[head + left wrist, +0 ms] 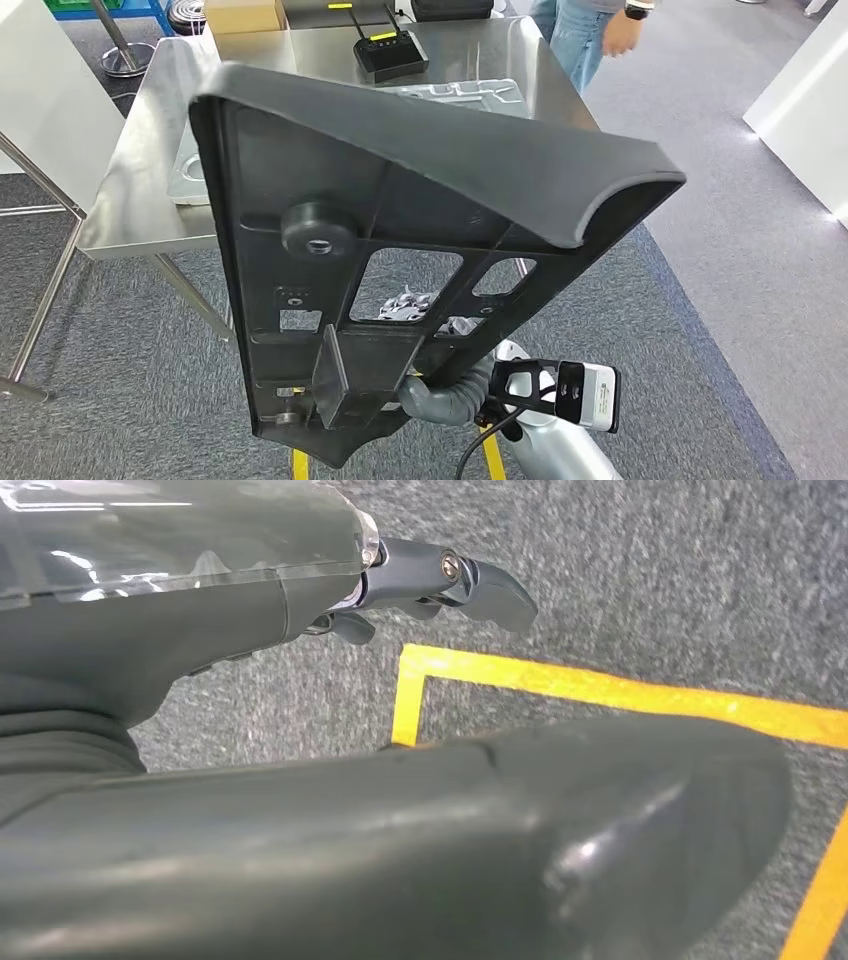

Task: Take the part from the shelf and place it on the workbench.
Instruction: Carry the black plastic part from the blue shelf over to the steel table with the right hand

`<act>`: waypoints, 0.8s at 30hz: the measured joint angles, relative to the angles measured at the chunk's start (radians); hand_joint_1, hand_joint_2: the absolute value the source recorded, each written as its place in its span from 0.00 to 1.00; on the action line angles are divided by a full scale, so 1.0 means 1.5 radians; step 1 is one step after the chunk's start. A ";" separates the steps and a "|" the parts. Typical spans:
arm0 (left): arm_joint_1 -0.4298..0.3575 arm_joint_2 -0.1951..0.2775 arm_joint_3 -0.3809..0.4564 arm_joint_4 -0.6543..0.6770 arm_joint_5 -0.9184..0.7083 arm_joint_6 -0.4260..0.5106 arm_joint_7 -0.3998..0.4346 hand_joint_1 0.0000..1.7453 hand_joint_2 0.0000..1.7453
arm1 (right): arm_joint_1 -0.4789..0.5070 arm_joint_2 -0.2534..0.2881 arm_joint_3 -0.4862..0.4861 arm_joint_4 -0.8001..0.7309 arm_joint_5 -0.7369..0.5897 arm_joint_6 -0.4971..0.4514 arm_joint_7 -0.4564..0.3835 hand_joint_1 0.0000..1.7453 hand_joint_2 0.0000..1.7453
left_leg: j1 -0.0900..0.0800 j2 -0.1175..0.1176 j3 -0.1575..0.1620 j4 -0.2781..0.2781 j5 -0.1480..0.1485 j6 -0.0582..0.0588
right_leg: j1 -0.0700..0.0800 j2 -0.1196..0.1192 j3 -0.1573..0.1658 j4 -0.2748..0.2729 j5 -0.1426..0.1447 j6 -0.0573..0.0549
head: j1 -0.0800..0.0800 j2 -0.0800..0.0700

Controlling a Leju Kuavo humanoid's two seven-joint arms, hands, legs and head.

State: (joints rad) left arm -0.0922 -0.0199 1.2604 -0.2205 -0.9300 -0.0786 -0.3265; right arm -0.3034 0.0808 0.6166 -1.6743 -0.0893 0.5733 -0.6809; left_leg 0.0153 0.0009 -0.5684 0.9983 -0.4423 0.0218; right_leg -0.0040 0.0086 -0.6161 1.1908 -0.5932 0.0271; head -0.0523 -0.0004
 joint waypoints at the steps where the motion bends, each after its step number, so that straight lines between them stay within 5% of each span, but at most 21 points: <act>1: 0.001 0.001 0.000 0.000 0.001 -0.001 0.000 0.00 0.00 | 0.003 0.000 0.000 0.000 0.002 -0.001 0.000 1.00 1.00 | 0.000 0.000 0.003 0.000 -0.003 0.001 | -0.001 0.000 -0.031 0.045 -0.011 0.001 | 0.000 0.000; 3: 0.002 0.004 0.000 0.000 0.003 -0.003 0.000 0.00 0.00 | 0.007 0.000 0.000 -0.001 0.009 -0.006 0.000 1.00 1.00 | -0.001 -0.001 0.012 0.000 -0.011 0.000 | -0.002 -0.001 -0.062 0.070 0.008 0.002 | 0.000 0.000; 5: 0.003 0.006 0.001 0.000 0.005 -0.005 0.001 0.00 0.00 | 0.007 0.000 0.000 -0.005 0.016 -0.020 0.000 1.00 1.00 | -0.001 -0.002 0.027 0.000 -0.021 -0.003 | -0.002 -0.002 -0.041 -0.008 0.073 -0.003 | 0.000 0.000; 7: 0.003 0.008 0.001 0.000 0.004 -0.006 0.003 0.00 0.00 | 0.006 0.000 0.001 -0.012 0.019 -0.036 0.000 1.00 1.00 | -0.003 -0.003 0.036 0.000 -0.032 -0.009 | 0.002 -0.004 -0.010 -0.091 0.115 -0.011 | 0.000 0.000; 11: 0.001 0.011 0.001 0.000 0.000 -0.005 0.005 0.00 0.00 | 0.006 0.000 0.001 -0.025 0.019 -0.055 0.000 1.00 1.00 | -0.003 -0.002 0.044 -0.003 -0.043 -0.023 | 0.004 -0.002 0.005 -0.123 0.112 -0.023 | 0.000 0.000; 13: 0.000 0.012 0.001 0.000 -0.001 -0.005 0.004 0.00 0.00 | 0.004 0.000 0.001 -0.031 0.017 -0.057 0.000 1.00 1.00 | -0.003 -0.002 0.036 0.027 -0.061 -0.029 | 0.000 -0.002 0.017 -0.131 0.109 -0.030 | 0.000 0.000; 16: 0.000 0.014 0.001 0.000 -0.001 -0.004 0.005 0.00 0.00 | 0.003 0.000 0.001 -0.034 0.012 -0.057 0.000 1.00 1.00 | -0.001 -0.002 -0.038 0.158 -0.110 -0.037 | -0.001 -0.003 0.032 -0.135 0.099 -0.036 | -0.001 0.000; 17: 0.001 0.014 0.001 0.000 -0.001 -0.003 0.005 0.00 0.00 | 0.003 -0.001 0.001 -0.034 0.009 -0.056 0.000 1.00 1.00 | -0.001 -0.002 -0.062 0.189 -0.112 -0.038 | -0.001 -0.003 0.037 -0.135 0.095 -0.036 | -0.001 0.000; 19: 0.002 0.014 0.001 0.000 -0.001 -0.003 0.004 0.00 0.00 | 0.004 -0.001 0.001 -0.034 0.005 -0.051 0.000 1.00 1.00 | -0.001 -0.002 -0.072 0.169 -0.071 -0.039 | -0.001 0.000 0.048 -0.134 0.086 -0.034 | -0.001 0.000; 21: 0.001 0.014 0.001 0.000 -0.001 -0.001 0.004 0.00 0.00 | 0.004 -0.003 0.000 -0.034 0.001 -0.045 0.000 1.00 1.00 | -0.001 -0.002 -0.041 0.076 -0.007 -0.036 | 0.000 0.001 0.063 -0.133 0.074 -0.030 | 0.000 0.000; 22: 0.001 0.014 0.001 0.000 -0.002 -0.001 0.004 0.00 0.00 | 0.004 -0.003 -0.001 -0.034 0.000 -0.043 0.000 1.00 1.00 | -0.002 -0.002 -0.026 0.038 0.010 -0.033 | 0.001 0.001 0.068 -0.132 0.069 -0.027 | 0.000 0.000; 24: 0.000 0.013 0.001 0.000 -0.002 0.000 0.004 0.00 0.00 | 0.003 -0.005 -0.002 -0.034 -0.001 -0.041 0.000 1.00 1.00 | -0.005 -0.002 -0.014 0.010 0.012 -0.025 | 0.003 0.003 0.071 -0.131 0.063 -0.020 | 0.000 0.000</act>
State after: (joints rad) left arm -0.0924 -0.0001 1.2619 -0.2201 -0.9326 -0.0790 -0.3206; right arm -0.2981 0.0730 0.6136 -1.7253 -0.0900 0.5112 -0.6809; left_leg 0.0080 -0.0027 -0.5889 1.0135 -0.4246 -0.0156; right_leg 0.0001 0.0126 -0.5102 0.9938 -0.4986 -0.0033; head -0.0527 -0.0004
